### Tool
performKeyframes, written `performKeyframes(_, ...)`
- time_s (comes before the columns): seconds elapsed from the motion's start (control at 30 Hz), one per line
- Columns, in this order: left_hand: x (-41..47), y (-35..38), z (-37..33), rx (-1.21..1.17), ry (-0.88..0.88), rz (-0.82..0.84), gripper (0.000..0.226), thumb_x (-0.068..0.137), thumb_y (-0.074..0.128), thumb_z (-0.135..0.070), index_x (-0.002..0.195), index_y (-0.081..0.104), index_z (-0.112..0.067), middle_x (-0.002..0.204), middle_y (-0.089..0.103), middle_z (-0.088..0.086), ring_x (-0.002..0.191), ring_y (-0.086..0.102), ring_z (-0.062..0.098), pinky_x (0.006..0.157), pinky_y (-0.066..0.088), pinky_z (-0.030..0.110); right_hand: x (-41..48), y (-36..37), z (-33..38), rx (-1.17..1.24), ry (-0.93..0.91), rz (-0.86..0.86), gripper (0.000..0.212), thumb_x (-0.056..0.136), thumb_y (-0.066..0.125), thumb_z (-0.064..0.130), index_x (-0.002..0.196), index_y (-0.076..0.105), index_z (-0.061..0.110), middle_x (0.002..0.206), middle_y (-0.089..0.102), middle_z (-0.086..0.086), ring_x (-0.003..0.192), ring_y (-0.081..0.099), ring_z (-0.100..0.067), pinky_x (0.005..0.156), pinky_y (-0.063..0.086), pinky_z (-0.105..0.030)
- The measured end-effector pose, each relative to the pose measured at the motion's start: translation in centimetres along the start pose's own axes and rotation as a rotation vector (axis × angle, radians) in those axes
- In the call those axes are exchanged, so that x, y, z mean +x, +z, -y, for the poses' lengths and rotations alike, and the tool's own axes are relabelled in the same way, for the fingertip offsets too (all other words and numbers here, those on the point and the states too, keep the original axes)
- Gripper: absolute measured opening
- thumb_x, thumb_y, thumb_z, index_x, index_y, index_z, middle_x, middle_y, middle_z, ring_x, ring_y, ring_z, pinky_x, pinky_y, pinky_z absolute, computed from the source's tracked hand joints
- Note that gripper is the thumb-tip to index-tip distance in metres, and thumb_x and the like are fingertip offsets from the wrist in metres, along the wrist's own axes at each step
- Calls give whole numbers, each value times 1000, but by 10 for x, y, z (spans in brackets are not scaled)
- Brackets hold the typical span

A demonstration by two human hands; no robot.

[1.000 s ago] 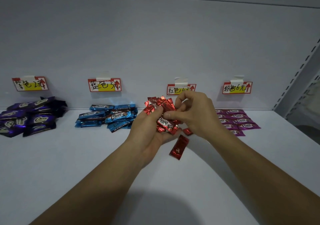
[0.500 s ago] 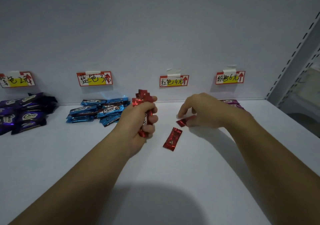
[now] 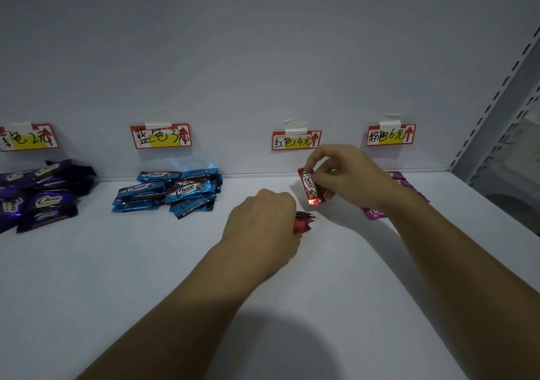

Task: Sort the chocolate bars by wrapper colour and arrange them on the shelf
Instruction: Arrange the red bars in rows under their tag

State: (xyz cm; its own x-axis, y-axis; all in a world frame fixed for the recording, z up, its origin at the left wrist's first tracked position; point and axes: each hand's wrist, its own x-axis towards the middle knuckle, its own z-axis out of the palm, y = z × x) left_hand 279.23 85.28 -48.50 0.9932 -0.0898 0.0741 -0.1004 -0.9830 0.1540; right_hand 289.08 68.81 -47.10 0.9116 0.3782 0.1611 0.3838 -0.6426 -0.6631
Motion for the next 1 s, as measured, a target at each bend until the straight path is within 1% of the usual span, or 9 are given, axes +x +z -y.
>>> performKeyframes(0.1, 0, -3, 9, -11, 39, -90, 17, 97, 59, -37, 97, 50, -22, 75, 44, -4, 66, 46, 13, 57, 36, 26, 0, 3, 7, 101, 40, -60, 22, 94, 60, -1, 97, 76, 13, 86, 77, -4, 72, 75, -18, 76, 62, -43)
performKeyframes(0.2, 3, -3, 34, -163, -16, -129, 20, 93, 64, -37, 93, 63, -17, 75, 57, -1, 70, 58, 17, 61, 50, 34, -2, 10, 8, 135, 67, -59, 18, 93, 63, 1, 97, 77, 13, 84, 77, -1, 74, 75, -14, 78, 62, -42)
performKeyframes(0.27, 1, -7, 46, -459, -113, -149, 20, 93, 67, -35, 80, 65, -20, 67, 61, -2, 61, 59, 11, 56, 47, 29, 0, 17, 3, 68, 49, -91, 9, 87, 74, 13, 88, 76, 21, 78, 76, 4, 74, 73, -11, 77, 62, -39)
performKeyframes(0.37, 3, -18, 57, -1087, -365, -223, 21, 94, 65, -21, 75, 64, -13, 59, 59, 2, 47, 52, 7, 45, 37, 20, 2, 30, 3, 24, 36, -88, 22, 83, 79, 12, 94, 68, 28, 79, 74, 5, 76, 71, -13, 75, 60, -35)
performKeyframes(0.43, 6, -23, 65, -1347, -501, -177, 14, 94, 61, -20, 89, 65, -7, 64, 64, 8, 57, 53, 17, 47, 37, 23, 2, 44, 7, 55, -9, -30, 29, 86, 75, 8, 103, 62, 28, 84, 74, 5, 79, 71, -11, 72, 56, -23)
performKeyframes(0.5, 8, -25, 71, -1530, -546, -115, 14, 94, 60, -19, 91, 64, -6, 68, 69, 10, 66, 53, 23, 47, 33, 23, 5, 59, 9, -84, -110, -67, 20, 89, 72, 9, 99, 68, 25, 91, 74, 6, 85, 68, -9, 71, 49, -13)
performKeyframes(0.63, 11, -26, 75, -1822, -542, -105, 12, 97, 58, -16, 95, 63, -5, 77, 67, 8, 52, 46, 10, 32, 27, 15, 2, 81, 16, -414, -235, -170, 9, 92, 70, 17, 97, 76, 20, 94, 62, 4, 90, 56, -17, 78, 48, -31)
performKeyframes(0.8, 16, -27, 86, -1988, -508, -177, 12, 99, 55, -14, 104, 58, -5, 70, 67, 2, 43, 41, 5, 30, 26, 15, -10, 95, 20, -476, -249, -122, 21, 101, 49, 19, 105, 68, 12, 99, 57, -2, 93, 55, -25, 78, 50, -39)
performKeyframes(1.0, 19, -24, 88, -2026, -569, -166, 5, 97, 58, -13, 97, 56, -9, 73, 61, 5, 46, 42, 7, 30, 26, 15, -1, 92, 16, -560, -194, 34, 40, 96, 43, 22, 134, 50, 14, 137, 53, -3, 123, 49, -25, 101, 42, -42)
